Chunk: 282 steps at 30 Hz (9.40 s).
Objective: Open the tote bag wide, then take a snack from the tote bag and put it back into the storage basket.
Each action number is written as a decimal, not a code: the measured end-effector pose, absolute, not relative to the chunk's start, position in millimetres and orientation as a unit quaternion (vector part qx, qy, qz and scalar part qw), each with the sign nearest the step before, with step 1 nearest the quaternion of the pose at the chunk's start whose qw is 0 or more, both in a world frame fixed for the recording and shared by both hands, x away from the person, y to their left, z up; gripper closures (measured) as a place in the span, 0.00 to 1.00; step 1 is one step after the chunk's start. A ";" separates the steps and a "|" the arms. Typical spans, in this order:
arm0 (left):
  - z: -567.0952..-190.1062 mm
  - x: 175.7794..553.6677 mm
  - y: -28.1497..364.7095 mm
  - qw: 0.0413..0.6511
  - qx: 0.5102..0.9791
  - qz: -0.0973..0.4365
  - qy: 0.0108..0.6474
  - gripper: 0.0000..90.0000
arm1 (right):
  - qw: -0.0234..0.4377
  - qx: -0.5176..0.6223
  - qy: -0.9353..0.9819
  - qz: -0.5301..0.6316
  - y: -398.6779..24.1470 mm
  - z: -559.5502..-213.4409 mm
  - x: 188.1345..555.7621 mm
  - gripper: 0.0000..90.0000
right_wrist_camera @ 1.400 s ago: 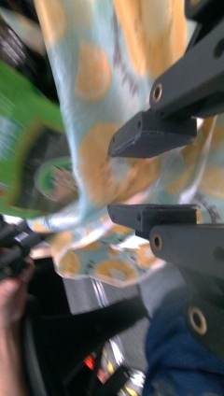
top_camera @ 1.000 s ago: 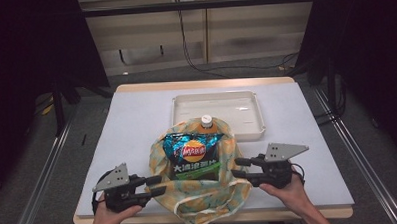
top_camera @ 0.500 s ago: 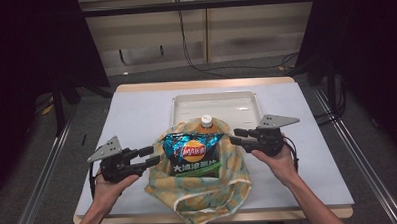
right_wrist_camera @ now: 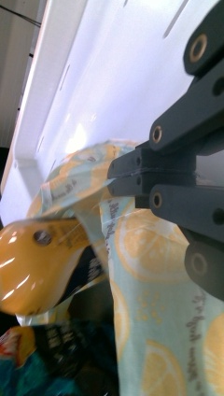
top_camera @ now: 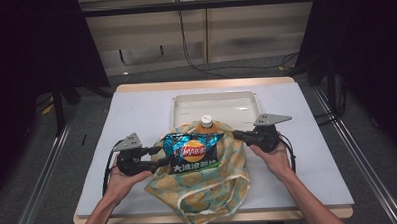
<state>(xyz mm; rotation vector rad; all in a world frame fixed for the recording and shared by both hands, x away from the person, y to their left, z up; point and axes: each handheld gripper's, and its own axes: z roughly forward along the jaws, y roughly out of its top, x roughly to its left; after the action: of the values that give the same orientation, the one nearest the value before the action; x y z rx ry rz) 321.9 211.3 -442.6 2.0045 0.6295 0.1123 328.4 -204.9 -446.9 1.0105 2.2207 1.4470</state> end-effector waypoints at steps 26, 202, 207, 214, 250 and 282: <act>-469.8 318.3 234.9 0.443 0.844 0.034 0.301 1.00 | 0.133 0.325 0.814 0.462 -187.1 -470.6 318.7 1.00; -421.5 228.1 192.0 0.581 0.791 0.028 0.191 0.51 | 0.105 0.198 0.723 0.653 -168.4 -309.3 271.4 0.99; -420.1 231.0 199.7 0.588 0.781 0.033 0.208 0.36 | 0.112 0.197 0.720 0.656 -169.6 -300.9 275.9 0.99; -421.7 241.9 214.1 0.587 0.772 0.071 0.236 0.19 | 0.120 0.195 0.724 0.651 -174.3 -292.6 280.6 0.99; -440.9 263.5 266.3 0.561 0.756 0.122 0.316 0.04 | 0.162 0.233 0.709 0.646 -200.6 -254.0 370.5 0.99; -441.8 266.8 270.5 0.545 0.765 0.142 0.314 0.04 | 0.150 0.282 0.740 0.591 -175.8 -333.3 461.0 0.99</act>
<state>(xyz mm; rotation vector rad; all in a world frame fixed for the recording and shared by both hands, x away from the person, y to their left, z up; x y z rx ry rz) 266.8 270.5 -441.8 1.8137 0.7446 0.3365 461.0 -175.8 -333.3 0.8113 2.1273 1.6981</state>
